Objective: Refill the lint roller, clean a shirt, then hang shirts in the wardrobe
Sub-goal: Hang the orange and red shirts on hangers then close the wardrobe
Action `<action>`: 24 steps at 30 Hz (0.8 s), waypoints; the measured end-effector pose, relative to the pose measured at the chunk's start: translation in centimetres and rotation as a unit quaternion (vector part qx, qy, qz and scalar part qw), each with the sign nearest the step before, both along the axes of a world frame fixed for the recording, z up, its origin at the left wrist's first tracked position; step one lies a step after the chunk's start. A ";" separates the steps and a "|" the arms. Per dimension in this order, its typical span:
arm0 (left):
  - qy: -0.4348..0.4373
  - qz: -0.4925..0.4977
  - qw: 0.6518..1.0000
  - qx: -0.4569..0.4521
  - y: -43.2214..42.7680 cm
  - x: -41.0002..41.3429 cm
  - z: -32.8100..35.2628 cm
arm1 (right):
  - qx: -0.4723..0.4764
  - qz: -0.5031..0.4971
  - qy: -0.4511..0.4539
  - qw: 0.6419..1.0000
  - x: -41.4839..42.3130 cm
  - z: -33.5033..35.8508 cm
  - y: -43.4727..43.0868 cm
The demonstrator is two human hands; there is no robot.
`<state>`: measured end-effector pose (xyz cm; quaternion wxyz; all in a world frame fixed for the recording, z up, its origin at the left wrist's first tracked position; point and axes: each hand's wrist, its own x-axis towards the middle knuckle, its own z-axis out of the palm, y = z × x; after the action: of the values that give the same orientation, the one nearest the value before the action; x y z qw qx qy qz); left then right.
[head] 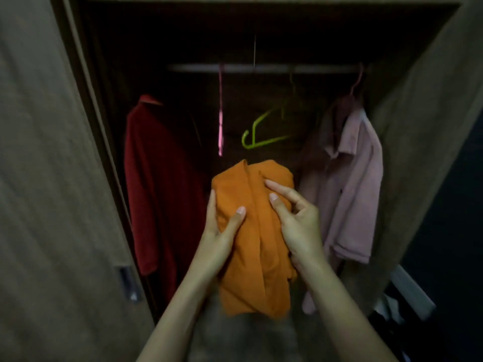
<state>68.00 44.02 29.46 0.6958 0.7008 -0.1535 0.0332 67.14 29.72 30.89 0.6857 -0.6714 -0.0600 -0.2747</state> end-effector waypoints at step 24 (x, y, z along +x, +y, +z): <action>0.181 0.070 0.981 0.015 -4.7 -6.1 -10.4 | 0.113 0.197 0.175 0.958 -5.5 -14.2 -3.6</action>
<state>61.86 39.30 19.03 0.6977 0.7144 0.0238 -0.0484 61.66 26.11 16.67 0.7973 -0.6021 -0.0388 -0.0172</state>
